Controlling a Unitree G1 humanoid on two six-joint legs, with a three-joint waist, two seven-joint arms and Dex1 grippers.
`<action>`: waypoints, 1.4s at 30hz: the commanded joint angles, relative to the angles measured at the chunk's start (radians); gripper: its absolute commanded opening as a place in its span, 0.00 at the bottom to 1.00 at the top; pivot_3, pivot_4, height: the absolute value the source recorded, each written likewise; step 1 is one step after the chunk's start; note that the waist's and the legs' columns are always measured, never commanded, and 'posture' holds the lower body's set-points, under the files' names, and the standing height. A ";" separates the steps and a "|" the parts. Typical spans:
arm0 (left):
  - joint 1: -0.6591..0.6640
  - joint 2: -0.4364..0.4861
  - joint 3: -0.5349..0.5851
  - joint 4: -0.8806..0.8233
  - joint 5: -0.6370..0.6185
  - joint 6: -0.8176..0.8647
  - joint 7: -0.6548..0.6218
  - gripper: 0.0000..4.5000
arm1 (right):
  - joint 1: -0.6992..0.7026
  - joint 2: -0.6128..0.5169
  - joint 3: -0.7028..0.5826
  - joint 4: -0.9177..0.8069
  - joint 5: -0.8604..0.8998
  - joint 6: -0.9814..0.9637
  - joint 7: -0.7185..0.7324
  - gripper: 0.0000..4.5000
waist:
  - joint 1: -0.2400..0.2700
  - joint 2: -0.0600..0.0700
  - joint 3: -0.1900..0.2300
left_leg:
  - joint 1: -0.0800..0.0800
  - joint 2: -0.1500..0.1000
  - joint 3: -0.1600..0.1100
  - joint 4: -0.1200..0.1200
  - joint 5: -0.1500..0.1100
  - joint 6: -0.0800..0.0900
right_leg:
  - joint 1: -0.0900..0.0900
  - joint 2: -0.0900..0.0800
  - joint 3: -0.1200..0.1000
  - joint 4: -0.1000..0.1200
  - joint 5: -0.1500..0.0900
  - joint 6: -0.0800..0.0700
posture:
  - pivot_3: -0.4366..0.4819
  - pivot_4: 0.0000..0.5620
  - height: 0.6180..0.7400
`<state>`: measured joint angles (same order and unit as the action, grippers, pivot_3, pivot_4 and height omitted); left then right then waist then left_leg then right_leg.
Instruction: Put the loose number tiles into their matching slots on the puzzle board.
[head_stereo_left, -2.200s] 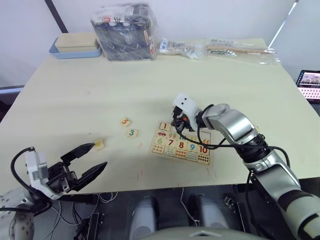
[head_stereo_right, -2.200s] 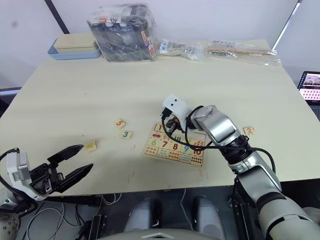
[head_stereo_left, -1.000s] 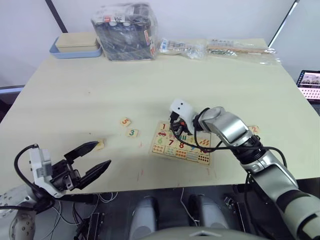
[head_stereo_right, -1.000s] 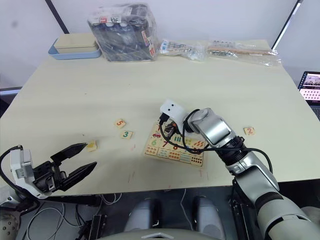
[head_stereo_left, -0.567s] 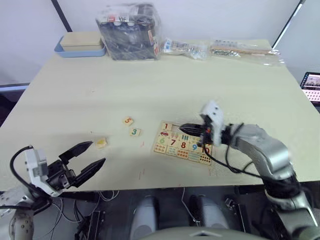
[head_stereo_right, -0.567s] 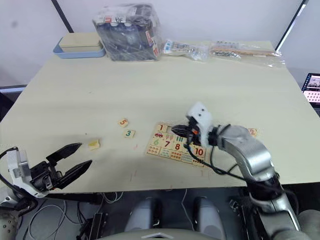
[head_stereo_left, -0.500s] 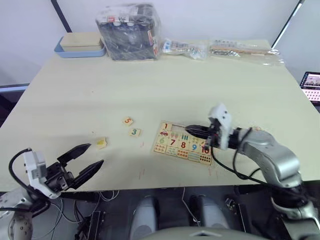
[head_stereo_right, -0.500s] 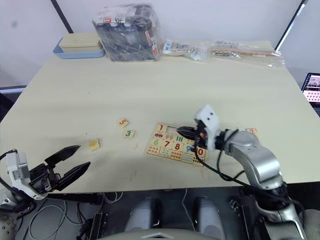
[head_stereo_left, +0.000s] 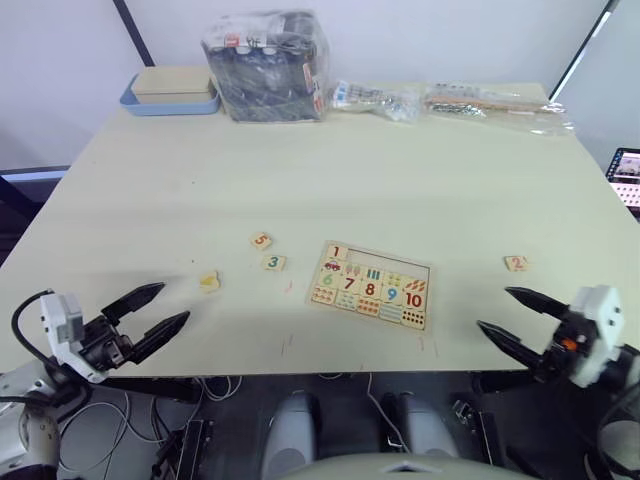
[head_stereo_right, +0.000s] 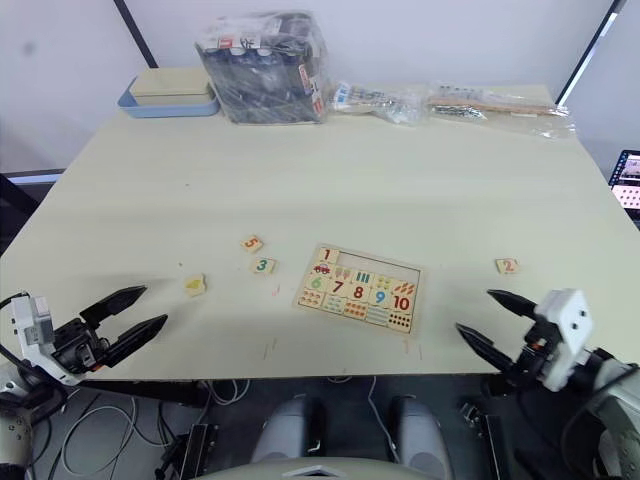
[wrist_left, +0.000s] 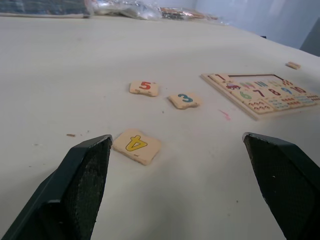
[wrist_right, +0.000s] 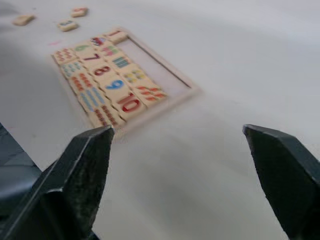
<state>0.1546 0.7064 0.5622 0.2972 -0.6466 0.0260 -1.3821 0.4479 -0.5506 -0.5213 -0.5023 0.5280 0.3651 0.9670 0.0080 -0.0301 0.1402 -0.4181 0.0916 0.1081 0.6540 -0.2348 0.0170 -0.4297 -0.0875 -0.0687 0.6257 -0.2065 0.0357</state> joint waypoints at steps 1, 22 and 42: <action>-0.031 0.033 -0.002 0.068 0.019 -0.039 -0.045 1.00 | 0.034 -0.022 -0.109 0.065 0.029 -0.073 0.032 0.99 | 0.003 0.001 0.000 | 0.000 0.000 0.000 0.000 0.000 0.000 | 0.000 0.000 0.000 0.000 0.000 0.000 | 0.48 0.27 1.00; -0.126 0.071 -0.033 0.187 0.040 -0.078 -0.158 1.00 | -0.096 -0.170 -0.107 0.140 0.073 0.007 -0.026 0.99 | 0.002 0.001 0.001 | 0.002 0.000 -0.001 -0.001 0.000 0.000 | 0.000 -0.001 0.000 0.000 0.000 -0.001 | 0.48 0.27 1.00; -0.070 0.025 -0.087 -0.327 -0.131 0.188 -0.088 1.00 | -0.441 -0.146 0.058 0.299 0.006 0.308 -0.398 0.99 | 0.002 0.002 0.001 | 0.002 -0.002 -0.001 -0.002 0.003 0.005 | 0.001 0.000 0.000 0.000 0.001 -0.002 | 0.48 0.27 1.00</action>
<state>0.0756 0.7238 0.4618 0.0317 -0.7426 0.1975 -1.4755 0.0241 -0.7049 -0.4653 -0.1940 0.5466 0.6613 0.6129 0.0100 -0.0280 0.1413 -0.4166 0.0897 0.1081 0.6523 -0.2322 0.0216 -0.4286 -0.0871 -0.0680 0.6256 -0.2059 0.0335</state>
